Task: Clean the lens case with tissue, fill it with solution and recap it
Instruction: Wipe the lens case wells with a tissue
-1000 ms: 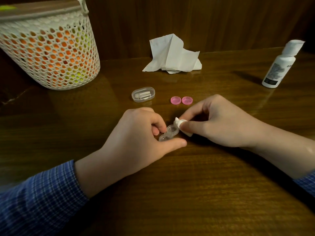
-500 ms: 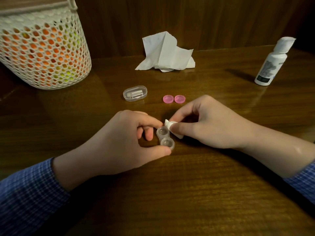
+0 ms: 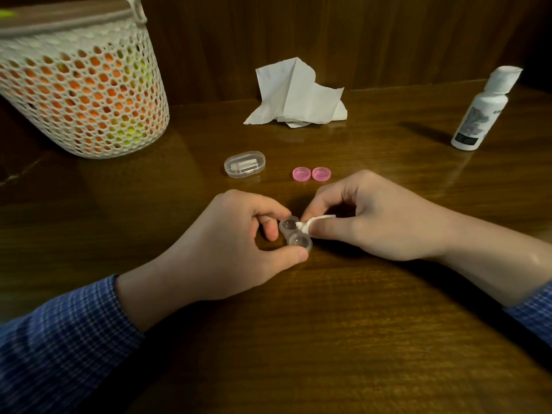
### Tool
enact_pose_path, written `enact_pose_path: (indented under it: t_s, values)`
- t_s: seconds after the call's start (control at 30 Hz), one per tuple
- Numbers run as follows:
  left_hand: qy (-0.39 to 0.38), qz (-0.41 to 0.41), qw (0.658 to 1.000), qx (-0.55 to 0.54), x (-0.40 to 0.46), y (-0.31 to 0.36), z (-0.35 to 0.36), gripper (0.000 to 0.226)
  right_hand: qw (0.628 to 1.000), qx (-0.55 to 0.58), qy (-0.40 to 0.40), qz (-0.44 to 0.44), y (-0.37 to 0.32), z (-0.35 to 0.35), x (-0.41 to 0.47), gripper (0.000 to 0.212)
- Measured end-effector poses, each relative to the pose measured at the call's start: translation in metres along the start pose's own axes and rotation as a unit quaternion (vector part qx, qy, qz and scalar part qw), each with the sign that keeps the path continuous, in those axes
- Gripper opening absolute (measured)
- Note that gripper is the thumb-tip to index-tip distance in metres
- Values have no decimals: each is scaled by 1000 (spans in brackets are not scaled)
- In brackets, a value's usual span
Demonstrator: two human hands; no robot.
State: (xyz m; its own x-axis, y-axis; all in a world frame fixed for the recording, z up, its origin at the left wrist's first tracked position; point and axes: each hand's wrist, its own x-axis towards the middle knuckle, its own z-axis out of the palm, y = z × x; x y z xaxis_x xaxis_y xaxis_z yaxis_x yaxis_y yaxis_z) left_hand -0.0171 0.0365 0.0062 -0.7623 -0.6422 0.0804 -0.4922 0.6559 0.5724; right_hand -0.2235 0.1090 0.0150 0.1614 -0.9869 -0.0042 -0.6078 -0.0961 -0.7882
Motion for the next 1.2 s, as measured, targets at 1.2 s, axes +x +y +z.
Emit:
enact_pose_path:
  t_s: [1.2]
  values:
    - [4,22,999,-25,4,-4,2,36,984,-143,43,-93,1,0,4,13]
